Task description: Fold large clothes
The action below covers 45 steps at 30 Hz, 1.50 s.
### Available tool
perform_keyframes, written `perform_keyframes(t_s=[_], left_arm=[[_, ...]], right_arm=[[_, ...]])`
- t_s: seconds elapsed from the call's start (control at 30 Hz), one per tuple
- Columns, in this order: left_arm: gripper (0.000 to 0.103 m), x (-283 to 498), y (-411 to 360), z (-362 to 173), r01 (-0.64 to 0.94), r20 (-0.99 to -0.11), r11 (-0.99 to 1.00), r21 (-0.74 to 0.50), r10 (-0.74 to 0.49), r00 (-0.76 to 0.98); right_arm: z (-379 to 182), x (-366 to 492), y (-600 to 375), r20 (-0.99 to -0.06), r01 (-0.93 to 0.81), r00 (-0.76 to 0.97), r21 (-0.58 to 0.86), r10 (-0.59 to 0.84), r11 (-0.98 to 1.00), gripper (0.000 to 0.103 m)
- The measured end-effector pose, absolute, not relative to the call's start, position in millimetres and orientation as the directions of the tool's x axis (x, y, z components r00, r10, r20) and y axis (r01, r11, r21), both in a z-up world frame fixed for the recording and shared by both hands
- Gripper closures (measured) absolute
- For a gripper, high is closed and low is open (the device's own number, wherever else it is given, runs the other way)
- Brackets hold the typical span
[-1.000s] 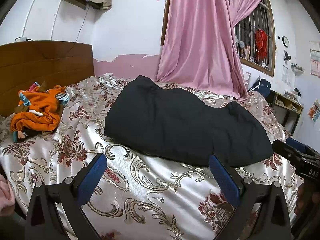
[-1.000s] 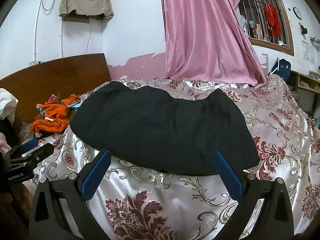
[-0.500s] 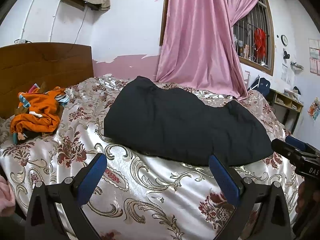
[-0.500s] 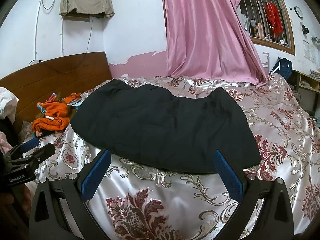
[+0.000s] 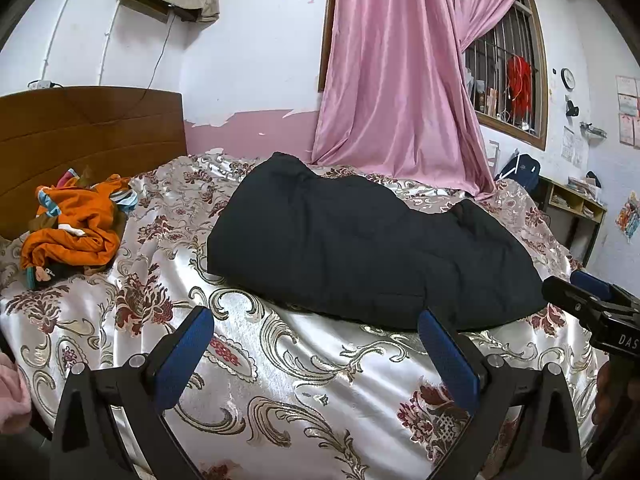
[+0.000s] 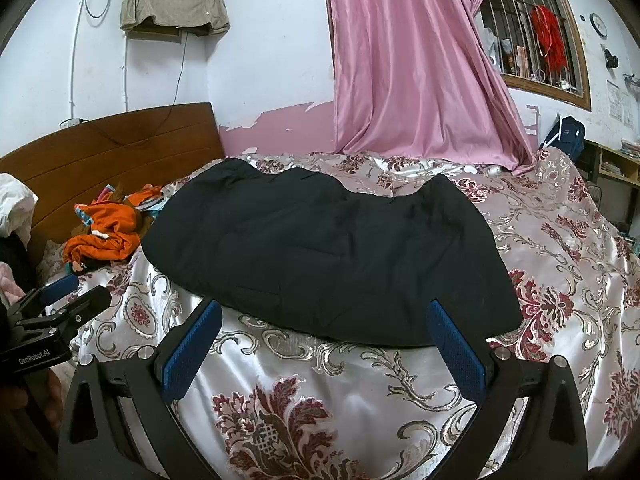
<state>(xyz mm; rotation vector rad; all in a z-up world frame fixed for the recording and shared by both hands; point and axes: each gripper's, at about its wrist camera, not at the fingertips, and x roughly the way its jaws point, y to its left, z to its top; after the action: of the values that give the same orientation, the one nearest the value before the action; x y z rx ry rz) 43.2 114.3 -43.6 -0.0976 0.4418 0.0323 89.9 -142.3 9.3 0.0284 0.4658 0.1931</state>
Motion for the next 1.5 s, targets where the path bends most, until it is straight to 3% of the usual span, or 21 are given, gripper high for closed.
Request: perform_keyframes(t_s=[1.2, 1.5], left_arm=[[0.000, 44.7, 118.6, -46.8, -0.048, -0.434, 0.996, -0.081, 0.008, 0.901], [0.000, 49.8, 119.5, -53.1, -0.061, -0.471, 0.994, -0.091, 0.011, 0.882]], right_arm=[[5.2, 89.7, -145.8, -0.456, -0.175, 0.870, 0.068, 0.187, 0.982, 0.003], [4.8, 90.2, -145.9, -0.458, -0.175, 0.869, 0.069, 0.187, 0.982, 0.003]])
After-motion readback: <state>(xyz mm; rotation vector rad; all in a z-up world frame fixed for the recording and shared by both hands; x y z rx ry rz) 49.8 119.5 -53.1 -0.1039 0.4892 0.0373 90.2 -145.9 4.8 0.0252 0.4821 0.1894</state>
